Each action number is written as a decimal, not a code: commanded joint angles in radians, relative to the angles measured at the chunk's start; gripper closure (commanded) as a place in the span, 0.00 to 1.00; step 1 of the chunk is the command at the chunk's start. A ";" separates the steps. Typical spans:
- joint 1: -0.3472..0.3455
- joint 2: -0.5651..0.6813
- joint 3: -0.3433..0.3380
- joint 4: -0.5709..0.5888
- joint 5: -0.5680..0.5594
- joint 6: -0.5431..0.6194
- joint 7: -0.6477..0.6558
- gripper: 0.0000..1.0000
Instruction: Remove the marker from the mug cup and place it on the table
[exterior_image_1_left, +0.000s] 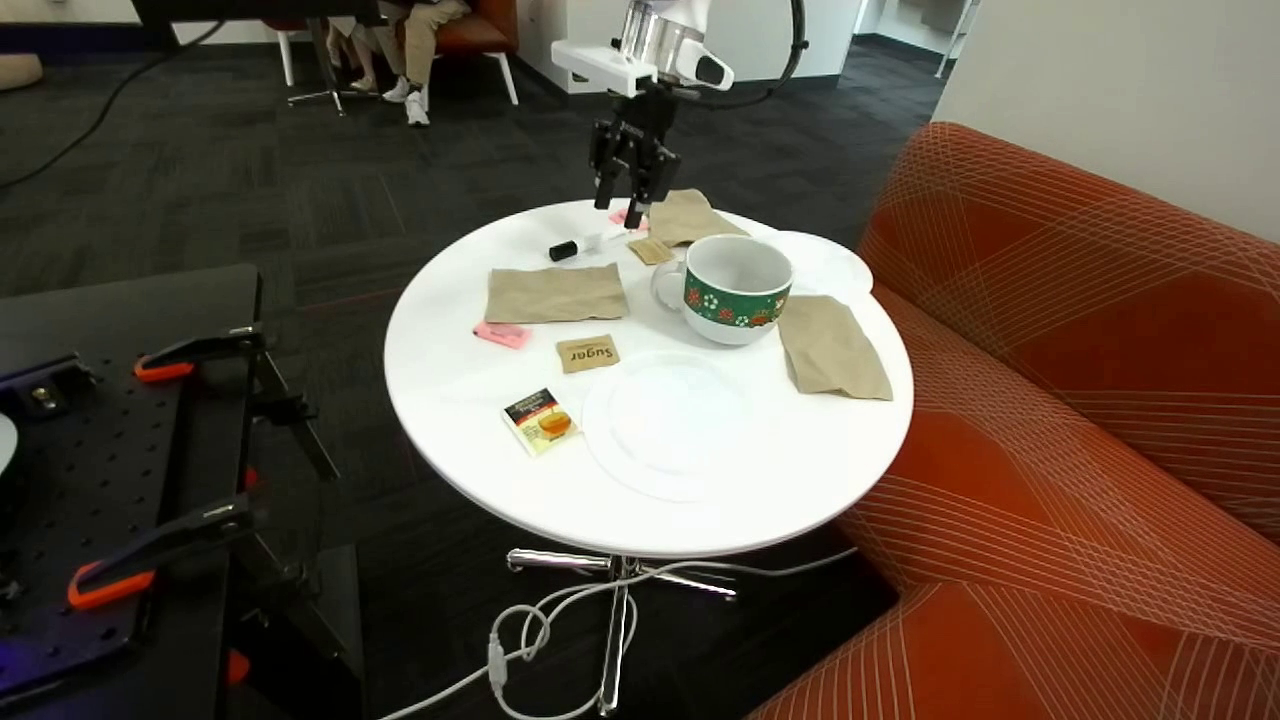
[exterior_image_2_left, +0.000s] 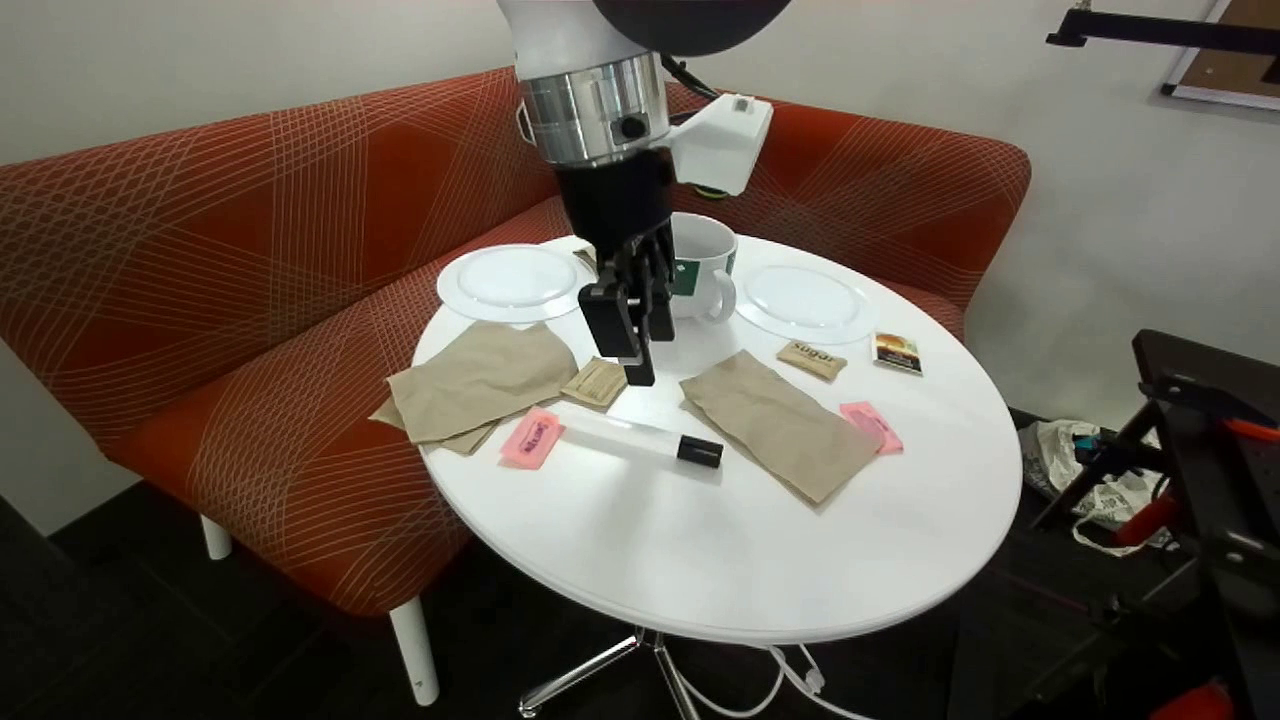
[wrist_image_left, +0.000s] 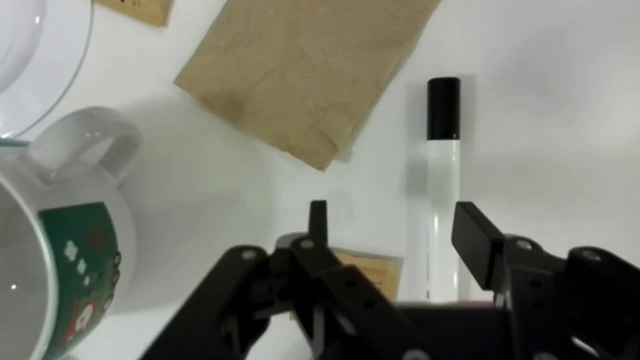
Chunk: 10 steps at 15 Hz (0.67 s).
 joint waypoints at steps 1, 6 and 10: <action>0.009 0.015 -0.009 0.056 -0.013 -0.045 -0.003 0.03; 0.010 0.011 -0.008 0.057 -0.012 -0.037 -0.001 0.00; 0.010 0.008 -0.008 0.052 -0.012 -0.033 0.000 0.00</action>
